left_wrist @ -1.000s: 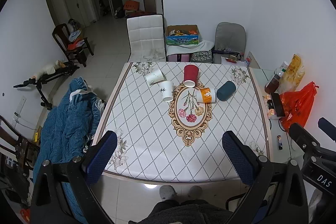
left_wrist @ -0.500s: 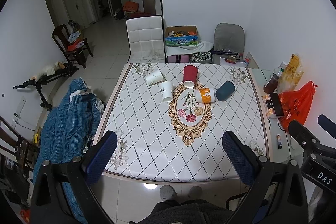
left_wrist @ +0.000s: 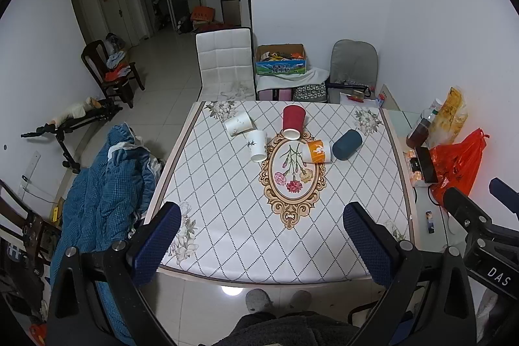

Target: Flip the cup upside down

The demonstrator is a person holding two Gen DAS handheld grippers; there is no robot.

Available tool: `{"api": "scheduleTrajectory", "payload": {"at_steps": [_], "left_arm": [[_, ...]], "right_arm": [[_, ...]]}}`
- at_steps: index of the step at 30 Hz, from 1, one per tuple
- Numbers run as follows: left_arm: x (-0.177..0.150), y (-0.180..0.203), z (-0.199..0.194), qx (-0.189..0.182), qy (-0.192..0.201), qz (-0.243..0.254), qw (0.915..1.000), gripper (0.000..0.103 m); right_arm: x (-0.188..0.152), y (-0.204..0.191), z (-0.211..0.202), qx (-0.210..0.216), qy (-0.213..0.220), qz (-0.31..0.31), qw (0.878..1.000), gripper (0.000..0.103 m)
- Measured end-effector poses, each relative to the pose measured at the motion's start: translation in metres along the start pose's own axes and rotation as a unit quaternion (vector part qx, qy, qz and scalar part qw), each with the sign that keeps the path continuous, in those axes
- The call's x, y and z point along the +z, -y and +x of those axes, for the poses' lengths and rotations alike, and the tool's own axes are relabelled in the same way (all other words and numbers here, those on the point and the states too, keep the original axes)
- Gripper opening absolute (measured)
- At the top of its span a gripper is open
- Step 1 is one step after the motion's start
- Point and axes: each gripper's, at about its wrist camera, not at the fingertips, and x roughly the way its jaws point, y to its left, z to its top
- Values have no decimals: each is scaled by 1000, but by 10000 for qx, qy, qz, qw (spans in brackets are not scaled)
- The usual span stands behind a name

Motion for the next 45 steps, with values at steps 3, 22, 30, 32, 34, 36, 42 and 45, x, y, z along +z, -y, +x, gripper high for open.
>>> {"api": "scheduleTrajectory", "payload": {"at_steps": [3, 22, 30, 32, 34, 36, 42, 45], "left_arm": [[-2, -2, 0, -11, 3, -3, 10000, 102], [-2, 3, 1, -11, 27, 0, 10000, 103], [1, 6, 1, -8, 40, -17, 10000, 102], [0, 4, 1, -10, 48, -16, 10000, 102], [0, 5, 1, -11, 49, -18, 10000, 102], [0, 4, 2, -7, 32, -21, 10000, 102], [-1, 5, 15, 50, -136, -55, 9999, 102], [-2, 15, 34, 181, -256, -18, 9995, 102]], "right_arm": [[5, 1, -2, -1, 7, 2, 10000, 103], [6, -2, -2, 15, 31, -33, 10000, 103], [11, -1, -3, 46, 63, -29, 10000, 103], [10, -2, -3, 63, 78, -33, 9999, 103], [10, -2, -2, 75, 98, -27, 9999, 103], [9, -2, -2, 80, 98, -26, 9999, 103], [-1, 2, 11, 97, -19, 5, 10000, 103], [-7, 10, 31, 39, -194, 62, 9998, 103]]}}
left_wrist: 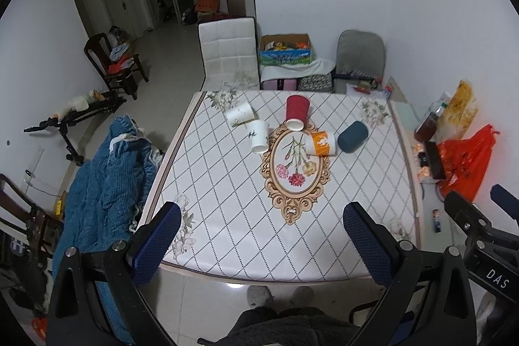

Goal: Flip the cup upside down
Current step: 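Move the left gripper toward the dark teal cup lying on its side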

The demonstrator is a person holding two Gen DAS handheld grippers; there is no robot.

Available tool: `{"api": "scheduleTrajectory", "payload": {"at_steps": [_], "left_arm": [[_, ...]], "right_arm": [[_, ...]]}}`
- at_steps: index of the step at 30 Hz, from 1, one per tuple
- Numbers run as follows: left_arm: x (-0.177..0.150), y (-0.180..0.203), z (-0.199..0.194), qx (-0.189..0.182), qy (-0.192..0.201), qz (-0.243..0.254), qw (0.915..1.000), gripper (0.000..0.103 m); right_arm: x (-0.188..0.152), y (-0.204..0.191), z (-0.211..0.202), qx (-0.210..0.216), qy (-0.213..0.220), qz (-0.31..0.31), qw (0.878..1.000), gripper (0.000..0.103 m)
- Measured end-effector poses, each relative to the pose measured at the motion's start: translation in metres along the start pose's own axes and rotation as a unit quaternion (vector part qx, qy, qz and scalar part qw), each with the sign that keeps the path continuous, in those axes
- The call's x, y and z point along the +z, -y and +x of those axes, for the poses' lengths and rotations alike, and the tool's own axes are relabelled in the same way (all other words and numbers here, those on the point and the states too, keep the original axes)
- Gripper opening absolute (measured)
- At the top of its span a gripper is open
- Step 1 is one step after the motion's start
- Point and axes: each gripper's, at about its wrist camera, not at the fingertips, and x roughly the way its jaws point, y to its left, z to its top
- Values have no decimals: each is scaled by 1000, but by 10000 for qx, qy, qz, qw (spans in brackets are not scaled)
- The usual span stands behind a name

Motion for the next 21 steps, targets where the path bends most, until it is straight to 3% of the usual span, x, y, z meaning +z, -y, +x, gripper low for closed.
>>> {"api": "scheduleTrajectory", "payload": {"at_steps": [11, 21], "left_arm": [[-5, 51, 88, 480, -598, 278, 9967, 103], [16, 99, 173, 511, -1107, 859, 9888, 103]], "right_arm": [[-34, 55, 115, -154, -929, 157, 9954, 103], [-64, 83, 206, -207, -1706, 255, 9848, 103]]}}
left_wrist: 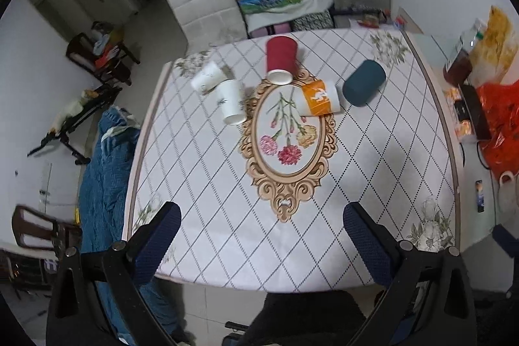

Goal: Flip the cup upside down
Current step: 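Move the left gripper toward the dark teal cup lying on its side, then close the left gripper around the teal cup body and lift it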

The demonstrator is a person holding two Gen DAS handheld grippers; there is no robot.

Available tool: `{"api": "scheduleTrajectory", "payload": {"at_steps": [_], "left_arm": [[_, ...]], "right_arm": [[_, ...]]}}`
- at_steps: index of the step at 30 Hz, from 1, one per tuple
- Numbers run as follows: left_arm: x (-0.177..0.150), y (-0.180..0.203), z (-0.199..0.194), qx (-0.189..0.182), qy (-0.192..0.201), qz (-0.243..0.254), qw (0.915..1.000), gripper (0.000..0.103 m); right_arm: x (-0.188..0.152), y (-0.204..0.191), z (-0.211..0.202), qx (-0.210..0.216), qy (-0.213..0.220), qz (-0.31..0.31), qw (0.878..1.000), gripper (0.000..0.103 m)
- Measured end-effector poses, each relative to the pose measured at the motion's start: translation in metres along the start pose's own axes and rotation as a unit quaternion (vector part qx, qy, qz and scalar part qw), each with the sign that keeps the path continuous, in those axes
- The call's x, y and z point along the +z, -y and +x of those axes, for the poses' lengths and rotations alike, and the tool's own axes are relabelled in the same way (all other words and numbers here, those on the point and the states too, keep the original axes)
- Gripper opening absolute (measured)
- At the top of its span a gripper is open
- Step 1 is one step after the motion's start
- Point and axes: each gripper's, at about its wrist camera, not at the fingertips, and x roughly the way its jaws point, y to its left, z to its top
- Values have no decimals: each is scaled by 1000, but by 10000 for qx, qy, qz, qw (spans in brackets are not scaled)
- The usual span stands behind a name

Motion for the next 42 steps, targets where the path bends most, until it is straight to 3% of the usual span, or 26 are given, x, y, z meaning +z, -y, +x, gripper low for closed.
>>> {"api": "scheduleTrajectory", "payload": {"at_steps": [11, 17, 23, 30, 33, 40, 42], "left_arm": [[98, 46, 79, -126, -212, 872, 9959, 103], [159, 96, 132, -239, -394, 1672, 9848, 102], [205, 155, 186, -323, -668, 2695, 9601, 102], [220, 212, 237, -378, -992, 3572, 9280, 102], [220, 226, 251, -431, -1110, 3732, 9201, 96], [217, 246, 279, -502, -1280, 4052, 9038, 95], [217, 250, 285, -550, -1327, 4097, 9009, 76]], "right_arm": [[26, 17, 90, -178, -858, 559, 9946, 103], [43, 27, 147, -377, -1327, 778, 9874, 103], [51, 37, 199, -664, -1834, 847, 9771, 103], [58, 47, 229, -752, -2129, 1104, 9679, 103], [61, 48, 232, -793, -2167, 1170, 9660, 103], [67, 51, 234, -856, -2189, 1327, 9629, 103], [69, 52, 236, -871, -2205, 1326, 9624, 103]]}}
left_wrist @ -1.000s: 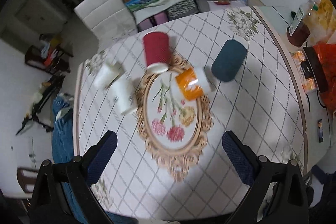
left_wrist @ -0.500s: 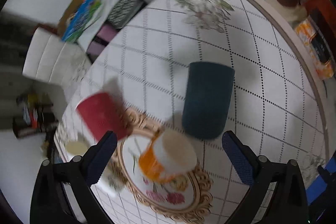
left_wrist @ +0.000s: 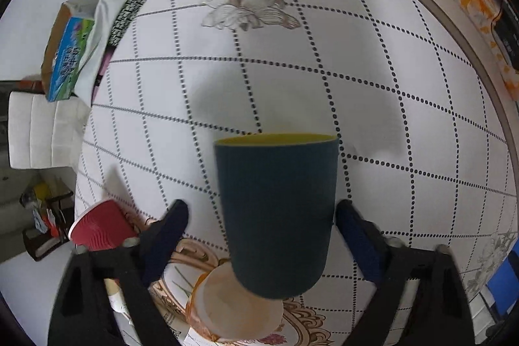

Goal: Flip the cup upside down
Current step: 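Close the left gripper around the teal cup body and lift it, then rotate the held teal cup with the left gripper so its opening faces up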

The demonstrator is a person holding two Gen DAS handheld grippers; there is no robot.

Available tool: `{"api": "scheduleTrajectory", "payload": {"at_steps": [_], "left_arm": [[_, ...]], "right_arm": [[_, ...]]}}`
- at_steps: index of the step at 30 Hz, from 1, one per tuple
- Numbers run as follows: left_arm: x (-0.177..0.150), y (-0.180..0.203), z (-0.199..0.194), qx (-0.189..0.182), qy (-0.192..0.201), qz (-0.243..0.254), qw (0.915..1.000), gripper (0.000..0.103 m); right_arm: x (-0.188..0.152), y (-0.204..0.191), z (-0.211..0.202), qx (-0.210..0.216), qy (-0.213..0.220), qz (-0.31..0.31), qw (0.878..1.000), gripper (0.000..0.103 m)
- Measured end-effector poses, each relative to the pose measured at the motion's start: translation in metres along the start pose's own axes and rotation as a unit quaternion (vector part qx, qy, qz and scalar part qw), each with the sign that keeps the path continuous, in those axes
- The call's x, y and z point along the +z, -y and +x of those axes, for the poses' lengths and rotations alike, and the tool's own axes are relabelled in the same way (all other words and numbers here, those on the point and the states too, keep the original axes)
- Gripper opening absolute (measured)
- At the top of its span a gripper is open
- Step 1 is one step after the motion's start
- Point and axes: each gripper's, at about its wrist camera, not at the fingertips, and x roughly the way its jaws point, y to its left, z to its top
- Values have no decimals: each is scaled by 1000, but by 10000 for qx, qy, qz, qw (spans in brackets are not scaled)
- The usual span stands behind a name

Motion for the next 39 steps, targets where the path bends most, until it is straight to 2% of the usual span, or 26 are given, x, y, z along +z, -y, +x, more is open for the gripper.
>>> {"api": "scheduleTrajectory", "payload": {"at_steps": [2, 6, 9, 16, 21, 24, 31, 39], "left_arm": [[2, 0, 5, -29, -63, 15, 10000, 69], [-2, 1, 6, 17, 8, 12, 10000, 68], [-4, 1, 6, 0, 21, -64, 10000, 68], [-5, -14, -7, -355, 90, -490, 9981, 67], [-9, -23, -29, -704, 119, -813, 9941, 67], [-17, -25, -43, -793, 158, -952, 9922, 67], [-54, -10, -79, -1061, 172, -1398, 9843, 67], [-129, 19, -94, -1733, -94, -2034, 9636, 67]], "right_arm": [[5, -1, 0, -18, -21, -8, 10000, 103], [12, -3, 1, -74, -17, -31, 10000, 103], [15, -16, -13, -125, 0, -9, 9999, 103], [14, -7, -27, -142, 73, 113, 9998, 103], [8, 5, -30, -102, 129, 135, 9998, 103], [3, 13, -34, -61, 206, 127, 9997, 103], [-8, 28, -46, 132, 401, -20, 9991, 103], [-31, 36, -60, 255, 627, -466, 9966, 103]]}}
